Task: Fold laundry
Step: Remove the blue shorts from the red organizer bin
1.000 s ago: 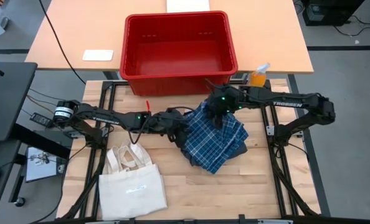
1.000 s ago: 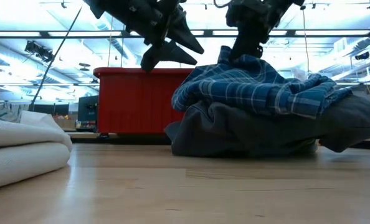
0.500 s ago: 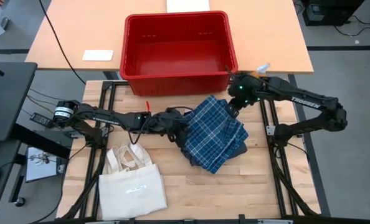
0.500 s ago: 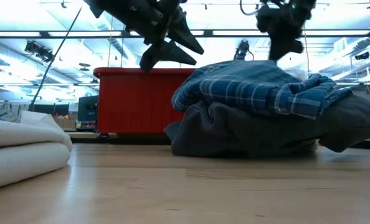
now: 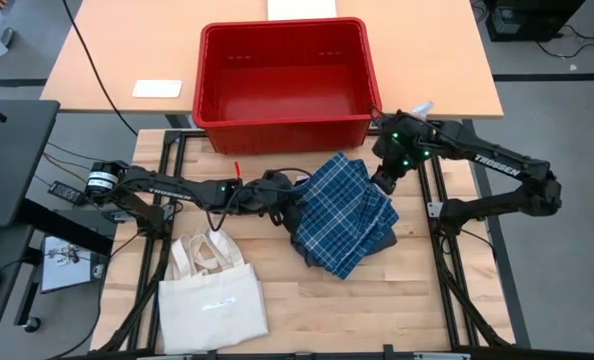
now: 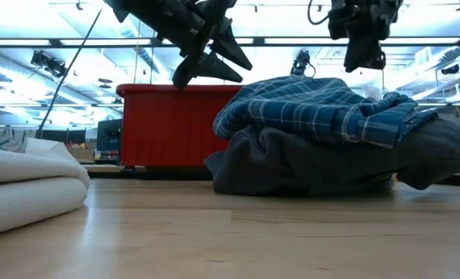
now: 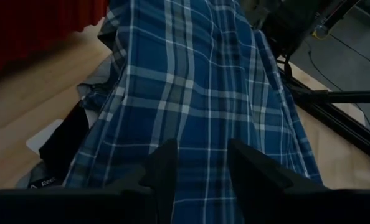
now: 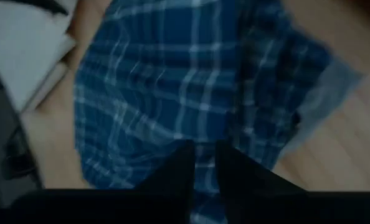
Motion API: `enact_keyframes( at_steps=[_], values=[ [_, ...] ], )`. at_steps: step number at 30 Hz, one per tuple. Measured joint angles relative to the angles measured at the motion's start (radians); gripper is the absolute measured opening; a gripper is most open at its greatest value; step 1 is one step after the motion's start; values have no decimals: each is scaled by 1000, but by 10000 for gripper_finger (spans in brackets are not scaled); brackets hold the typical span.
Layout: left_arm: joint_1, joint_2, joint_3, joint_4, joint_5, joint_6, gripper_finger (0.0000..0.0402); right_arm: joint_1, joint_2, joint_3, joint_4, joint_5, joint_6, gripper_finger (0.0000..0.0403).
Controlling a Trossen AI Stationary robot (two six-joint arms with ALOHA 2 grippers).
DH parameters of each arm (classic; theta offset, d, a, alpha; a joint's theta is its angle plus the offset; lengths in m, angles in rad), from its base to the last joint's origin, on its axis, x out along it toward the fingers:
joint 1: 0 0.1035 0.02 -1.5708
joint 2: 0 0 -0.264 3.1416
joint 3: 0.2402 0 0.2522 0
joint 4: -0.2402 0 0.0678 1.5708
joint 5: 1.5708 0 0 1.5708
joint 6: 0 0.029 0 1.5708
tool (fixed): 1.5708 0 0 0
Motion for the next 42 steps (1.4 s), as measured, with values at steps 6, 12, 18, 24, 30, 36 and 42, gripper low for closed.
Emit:
enact_keyframes(
  at_steps=[6, 12, 18, 24, 30, 36, 42],
  values=[
    [0, 0, 0, 0, -8, 0, 144, 26, -20, -101, 3, -32, -33, 130],
    [0, 0, 0, 0, -30, -13, 144, 67, -58, -197, 122, 33, -38, 193],
    [-1, 0, 0, 0, -29, -20, 144, 47, -168, -272, 276, 74, -48, 221],
    [-8, 0, 0, 0, -25, -61, 144, -28, -273, -382, 559, -43, 35, 222],
    [-8, 0, 0, 0, -25, -60, 144, -50, -233, -524, 719, -223, 157, 221],
    [-8, 0, 0, 0, -24, -60, 144, -49, -250, -553, 651, -403, 212, 209],
    [-8, 0, 0, -1, -13, -59, 144, -49, -279, -472, 283, -200, 80, 187]
  ],
)
